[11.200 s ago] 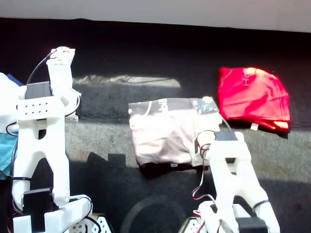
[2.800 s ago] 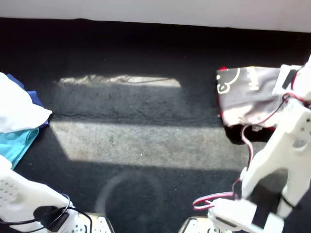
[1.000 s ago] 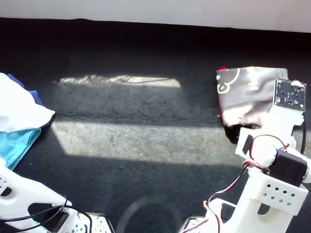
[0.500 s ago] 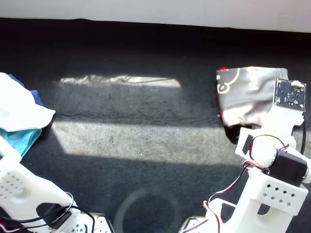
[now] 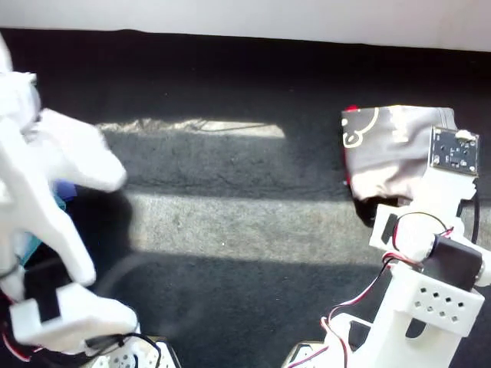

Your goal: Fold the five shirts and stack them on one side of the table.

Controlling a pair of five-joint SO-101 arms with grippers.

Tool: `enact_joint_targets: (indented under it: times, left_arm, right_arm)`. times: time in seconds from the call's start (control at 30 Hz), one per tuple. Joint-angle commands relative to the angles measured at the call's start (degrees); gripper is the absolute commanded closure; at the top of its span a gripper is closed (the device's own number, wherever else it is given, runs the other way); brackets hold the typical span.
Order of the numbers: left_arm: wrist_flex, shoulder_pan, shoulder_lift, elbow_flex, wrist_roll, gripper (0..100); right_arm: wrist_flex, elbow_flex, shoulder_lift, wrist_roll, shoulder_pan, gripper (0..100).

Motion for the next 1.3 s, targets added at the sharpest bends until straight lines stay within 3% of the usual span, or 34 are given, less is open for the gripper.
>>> enact_joint_targets:
  times: [0.0, 0.2, 0.43, 0.57, 0.67, 0.87, 1.07, 1.27]
  left_arm:
    - [0.4, 13.1, -9.1, 1.5, 1.0, 99]
    - [0.1, 25.7, -12.6, 13.8, 6.7, 99]
    - [-2.5, 27.7, -12.6, 29.1, 7.8, 98]
    - [-2.2, 26.5, -12.8, 35.1, 7.6, 87]
    - [-2.0, 20.4, -13.1, 36.0, 7.6, 83]
    - [-2.1, 0.4, -13.1, 36.3, 3.7, 83]
    - [-2.0, -14.5, -13.1, 36.4, -3.6, 83]
    - [-2.5, -26.1, -12.7, 36.4, -7.3, 83]
  right_arm:
    - [-0.7, 1.3, -0.8, -0.2, -0.4, 87.0]
    - [-0.7, 0.9, -0.9, -0.4, -0.5, 87.0]
    - [-0.8, 1.0, -0.9, -0.4, -0.6, 87.0]
    - [-1.8, 1.0, -0.9, -0.4, -0.6, 87.0]
    - [-2.6, 1.0, -0.3, -0.4, -1.5, 87.0]
    - [-2.8, 0.4, 6.5, -4.8, -13.1, 86.8]
    - [-2.9, -9.9, 22.5, -10.9, -30.5, 86.8]
    - [-2.7, -22.4, 37.3, -10.9, -50.9, 86.8]
